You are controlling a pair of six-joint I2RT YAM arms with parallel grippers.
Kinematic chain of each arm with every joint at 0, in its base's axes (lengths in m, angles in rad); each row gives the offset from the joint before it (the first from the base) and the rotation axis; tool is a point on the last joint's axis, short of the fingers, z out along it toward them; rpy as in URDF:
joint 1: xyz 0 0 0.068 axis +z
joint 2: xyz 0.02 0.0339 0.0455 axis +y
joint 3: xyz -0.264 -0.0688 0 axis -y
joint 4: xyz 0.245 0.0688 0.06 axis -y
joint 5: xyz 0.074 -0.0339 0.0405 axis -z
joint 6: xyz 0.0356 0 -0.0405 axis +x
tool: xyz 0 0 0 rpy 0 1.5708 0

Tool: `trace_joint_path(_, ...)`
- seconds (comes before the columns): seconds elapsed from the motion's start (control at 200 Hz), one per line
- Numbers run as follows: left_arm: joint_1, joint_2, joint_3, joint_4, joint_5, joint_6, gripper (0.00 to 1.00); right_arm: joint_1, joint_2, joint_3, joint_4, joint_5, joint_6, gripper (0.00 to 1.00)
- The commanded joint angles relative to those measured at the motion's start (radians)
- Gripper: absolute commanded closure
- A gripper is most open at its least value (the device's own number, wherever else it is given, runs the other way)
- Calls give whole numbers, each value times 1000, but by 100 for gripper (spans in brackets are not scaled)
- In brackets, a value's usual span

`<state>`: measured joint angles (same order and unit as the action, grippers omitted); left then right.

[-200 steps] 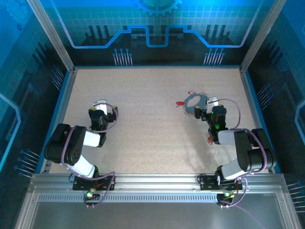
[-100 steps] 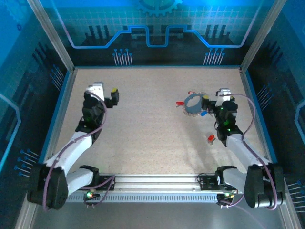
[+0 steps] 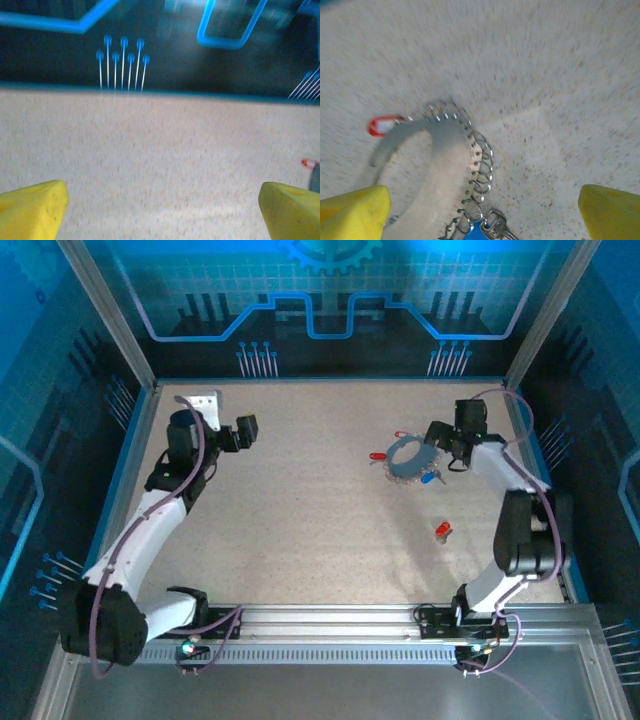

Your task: Put the keys on the keyring

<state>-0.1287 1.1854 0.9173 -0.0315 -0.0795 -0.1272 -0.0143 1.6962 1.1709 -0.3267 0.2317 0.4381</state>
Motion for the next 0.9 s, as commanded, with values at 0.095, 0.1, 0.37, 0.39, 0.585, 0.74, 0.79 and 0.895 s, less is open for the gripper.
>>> trace_joint_path(0.095, 8, 68, 20, -121, 5, -65, 1, 51, 260, 281, -378, 176, -81, 0)
trace_joint_path(0.1, 8, 68, 20, -121, 6, -66, 1, 55, 264, 287, -382, 183, -84, 0)
trace_joint_path(0.37, 6, 55, -20, -85, 2, -105, 1, 166, 457, 437, -505, 306, -164, 0)
trace_joint_path(0.39, 6, 55, -17, -85, 4, -107, 1, 174, 462, 435, -506, 313, -168, 0)
trace_joint_path(0.585, 5, 51, -22, -83, -8, -110, 1, 251, 437, 377, -539, 325, -189, 0)
trace_joint_path(0.74, 3, 59, -13, -100, -6, -111, 1, 354, 374, 305, -549, 284, -177, 0)
trace_joint_path(0.79, 2, 59, -18, -93, -12, -111, 1, 399, 360, 286, -557, 273, -163, 0)
trace_joint_path(0.895, 1, 68, -24, -87, -17, -112, 1, 517, 354, 273, -558, 199, -142, 0)
